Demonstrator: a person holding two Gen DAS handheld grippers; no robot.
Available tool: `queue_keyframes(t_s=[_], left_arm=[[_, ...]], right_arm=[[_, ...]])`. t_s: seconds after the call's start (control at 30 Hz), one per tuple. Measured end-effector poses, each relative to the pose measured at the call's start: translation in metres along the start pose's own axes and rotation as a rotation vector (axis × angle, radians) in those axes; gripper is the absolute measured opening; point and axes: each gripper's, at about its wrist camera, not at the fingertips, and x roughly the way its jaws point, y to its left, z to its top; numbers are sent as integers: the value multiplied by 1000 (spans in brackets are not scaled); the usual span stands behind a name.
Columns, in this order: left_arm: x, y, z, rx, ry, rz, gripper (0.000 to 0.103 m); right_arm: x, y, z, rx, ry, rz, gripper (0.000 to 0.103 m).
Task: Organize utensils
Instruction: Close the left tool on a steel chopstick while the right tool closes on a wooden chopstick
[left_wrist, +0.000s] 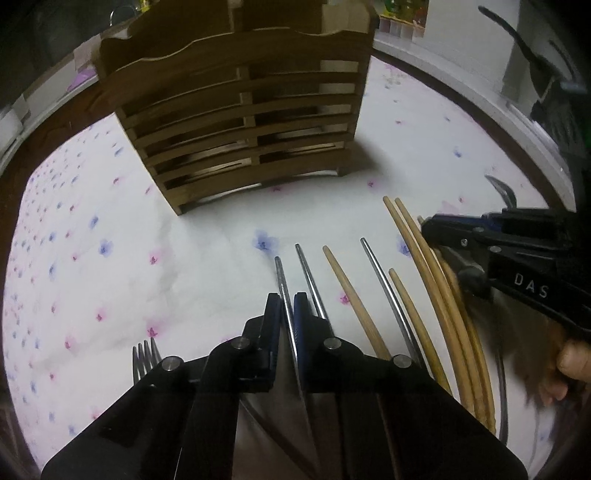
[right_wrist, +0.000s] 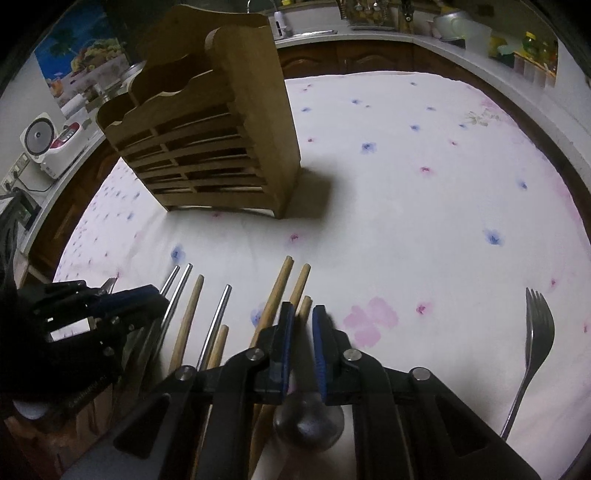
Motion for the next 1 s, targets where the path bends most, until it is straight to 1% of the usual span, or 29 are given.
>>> queue_keyframes(t_s=[0.1, 0.2, 0.23, 0.27, 0.3, 0.33, 0.43, 0.53, 0.6, 0.67, 0.7, 0.87, 0.93, 1.0], left_arm=[[-3, 7, -2, -36, -4, -30, 5], [-16, 10, -5, -58, -31, -46, 5], [-23, 12, -5, -63, -47, -51, 5], [-27, 14, -5, -66, -57, -52, 3], [-33, 15, -5, -70, -66, -52, 3], [-39, 14, -7, -76, -77, -58, 3], [-64, 14, -12, -88, -123, -74, 3], [-81, 14, -16, -91, -149, -81, 3], [-85, 16, -17, -99, -152, -88, 3], [-88, 17, -18, -108, -153, -89, 3], [-89, 18, -19, -112, -155, -90, 3], [-96, 19, -28, -121, -166, -80, 3], [-99, 22, -30, -125, -172, -78, 3], [-101, 23, -31, -128, -177, -81, 3]], right_arm=[[0, 0, 0, 2, -2, -4, 5], [-2, -8, -1, 72, -8, 60, 5], [-4, -9, -2, 81, -15, 66, 4], [-10, -8, -3, 87, -32, 76, 4], [-15, -8, -4, 91, -44, 85, 4], [-21, -7, -5, 93, -56, 94, 0], [-46, -3, -5, 85, -108, 115, 0], [-67, 2, -4, 69, -146, 118, 0], [-67, 6, -1, 53, -125, 103, 1], [-54, 7, -2, 60, -82, 81, 11], [-47, 6, -4, 69, -62, 76, 14], [-21, 6, -15, 79, -4, 55, 15], [-10, 8, -19, 72, 27, 33, 15], [-11, 8, -20, 70, 20, 31, 16]])
